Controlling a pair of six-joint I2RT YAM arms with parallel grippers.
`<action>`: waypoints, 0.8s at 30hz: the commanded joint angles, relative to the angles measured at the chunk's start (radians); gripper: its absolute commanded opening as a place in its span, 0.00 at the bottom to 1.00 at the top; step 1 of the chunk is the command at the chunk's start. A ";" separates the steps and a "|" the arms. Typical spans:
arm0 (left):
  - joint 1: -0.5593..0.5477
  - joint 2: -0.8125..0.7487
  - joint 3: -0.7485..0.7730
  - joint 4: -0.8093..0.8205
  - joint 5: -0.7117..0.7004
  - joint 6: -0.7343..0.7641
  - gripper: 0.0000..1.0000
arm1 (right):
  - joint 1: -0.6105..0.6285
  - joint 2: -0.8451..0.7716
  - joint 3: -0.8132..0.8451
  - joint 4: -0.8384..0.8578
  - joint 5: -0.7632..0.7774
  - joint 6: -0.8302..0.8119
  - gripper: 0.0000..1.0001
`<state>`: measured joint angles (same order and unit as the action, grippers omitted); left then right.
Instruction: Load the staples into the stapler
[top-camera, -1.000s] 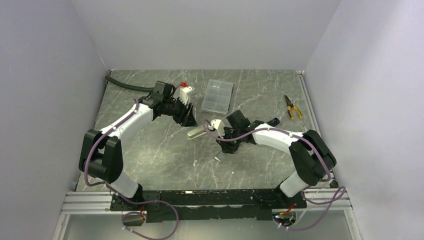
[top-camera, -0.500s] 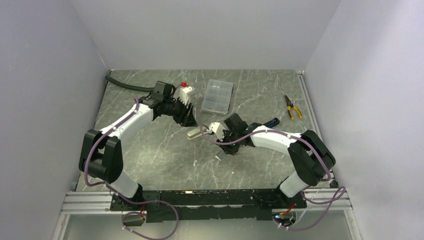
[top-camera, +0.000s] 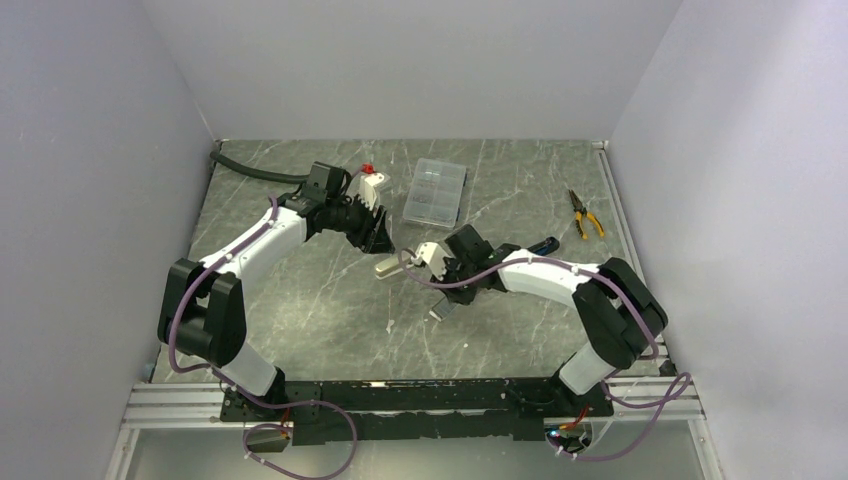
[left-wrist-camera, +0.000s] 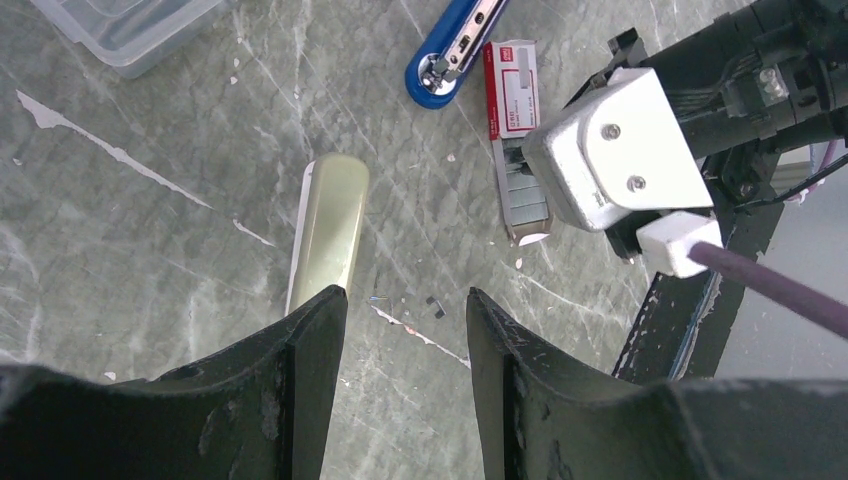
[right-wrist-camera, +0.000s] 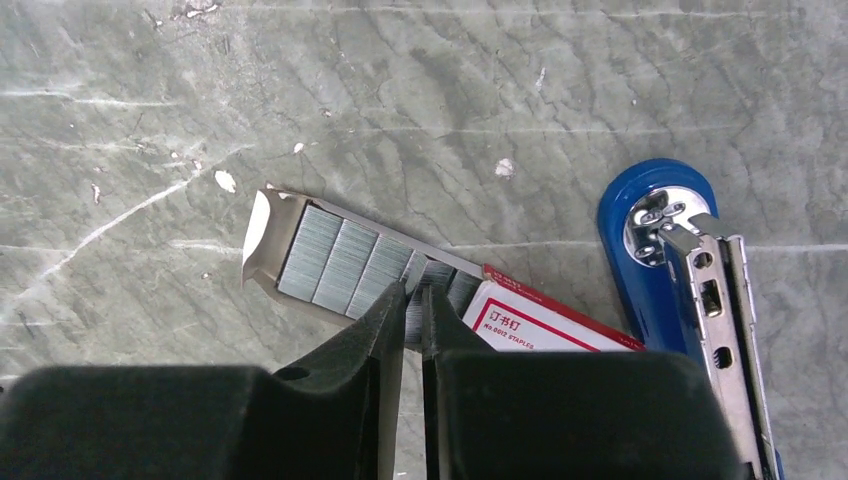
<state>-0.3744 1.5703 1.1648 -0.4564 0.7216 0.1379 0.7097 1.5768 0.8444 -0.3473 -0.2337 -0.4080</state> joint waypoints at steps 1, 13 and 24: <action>-0.003 -0.015 0.002 0.012 0.032 0.029 0.53 | -0.055 0.040 0.033 -0.012 -0.064 0.025 0.13; -0.027 -0.013 -0.035 0.038 0.073 0.096 0.51 | -0.188 0.093 0.060 -0.038 -0.285 0.049 0.08; -0.038 -0.009 -0.024 0.033 0.066 0.094 0.51 | -0.251 0.151 0.107 -0.104 -0.369 0.027 0.14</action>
<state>-0.4084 1.5703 1.1320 -0.4416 0.7631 0.2089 0.4595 1.7069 0.9321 -0.3977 -0.6155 -0.3573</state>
